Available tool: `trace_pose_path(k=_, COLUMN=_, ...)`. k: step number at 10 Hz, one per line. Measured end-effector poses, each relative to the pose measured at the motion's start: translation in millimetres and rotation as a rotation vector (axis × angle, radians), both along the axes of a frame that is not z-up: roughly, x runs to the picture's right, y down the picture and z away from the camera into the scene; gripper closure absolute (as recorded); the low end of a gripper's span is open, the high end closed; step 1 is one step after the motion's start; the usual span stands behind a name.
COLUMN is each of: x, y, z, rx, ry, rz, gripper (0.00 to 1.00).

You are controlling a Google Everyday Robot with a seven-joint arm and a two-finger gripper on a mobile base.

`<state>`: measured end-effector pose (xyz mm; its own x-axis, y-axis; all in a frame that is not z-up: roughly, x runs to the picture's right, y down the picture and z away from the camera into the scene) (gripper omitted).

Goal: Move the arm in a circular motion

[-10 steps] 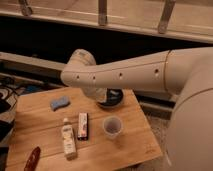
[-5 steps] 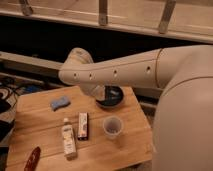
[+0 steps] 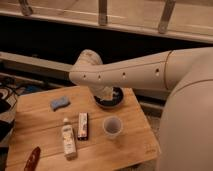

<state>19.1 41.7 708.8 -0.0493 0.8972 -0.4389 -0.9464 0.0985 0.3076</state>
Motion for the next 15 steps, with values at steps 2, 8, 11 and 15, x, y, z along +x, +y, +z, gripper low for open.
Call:
trace_pose_path(k=2, x=8, y=9, z=-2.9, rx=-0.005, ry=0.012, rz=0.012, gripper=1.00)
trace_pose_path(k=8, x=26, y=45, z=-29.8, rx=-0.032, ry=0.059, rz=0.045, gripper=1.00)
trace_pose_path(k=11, x=14, y=56, z=-45.7, rx=-0.045, ry=0.063, rz=0.031, gripper=1.00)
trace_pose_path(k=15, x=-6, y=36, z=-32.1, rx=-0.049, ry=0.087, rz=0.010, gripper=1.00)
